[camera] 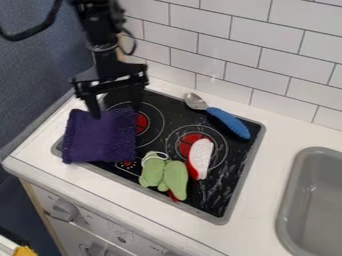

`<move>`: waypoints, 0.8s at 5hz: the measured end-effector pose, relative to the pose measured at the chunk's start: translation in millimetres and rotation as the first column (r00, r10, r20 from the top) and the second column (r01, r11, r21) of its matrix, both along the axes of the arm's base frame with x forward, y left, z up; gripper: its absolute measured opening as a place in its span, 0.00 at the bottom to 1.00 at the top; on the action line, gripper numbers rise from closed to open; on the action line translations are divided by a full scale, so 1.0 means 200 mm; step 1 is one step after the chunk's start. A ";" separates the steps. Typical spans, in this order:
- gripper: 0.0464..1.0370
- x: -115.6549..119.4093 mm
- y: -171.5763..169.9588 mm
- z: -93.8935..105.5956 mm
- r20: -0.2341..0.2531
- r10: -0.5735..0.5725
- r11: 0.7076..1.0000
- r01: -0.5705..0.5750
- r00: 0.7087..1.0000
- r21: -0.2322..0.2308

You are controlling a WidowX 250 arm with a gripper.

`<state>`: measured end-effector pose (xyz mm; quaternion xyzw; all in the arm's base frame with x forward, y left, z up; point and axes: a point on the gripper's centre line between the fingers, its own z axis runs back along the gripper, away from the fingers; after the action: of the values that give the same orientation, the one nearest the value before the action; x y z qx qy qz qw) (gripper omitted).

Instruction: Move cloth to the right

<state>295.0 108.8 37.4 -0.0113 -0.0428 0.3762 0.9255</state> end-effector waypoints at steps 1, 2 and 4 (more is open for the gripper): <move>0.96 -0.07 0.06 -0.03 -0.006 0.019 0.999 -0.019 1.000 0.038; 0.96 -0.12 0.08 -0.08 -0.016 0.008 0.997 -0.007 1.000 0.073; 0.96 -0.12 0.10 -0.12 -0.035 -0.002 0.996 0.005 0.999 0.088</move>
<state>271.3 128.9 12.9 0.0361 -0.0434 0.3723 0.9264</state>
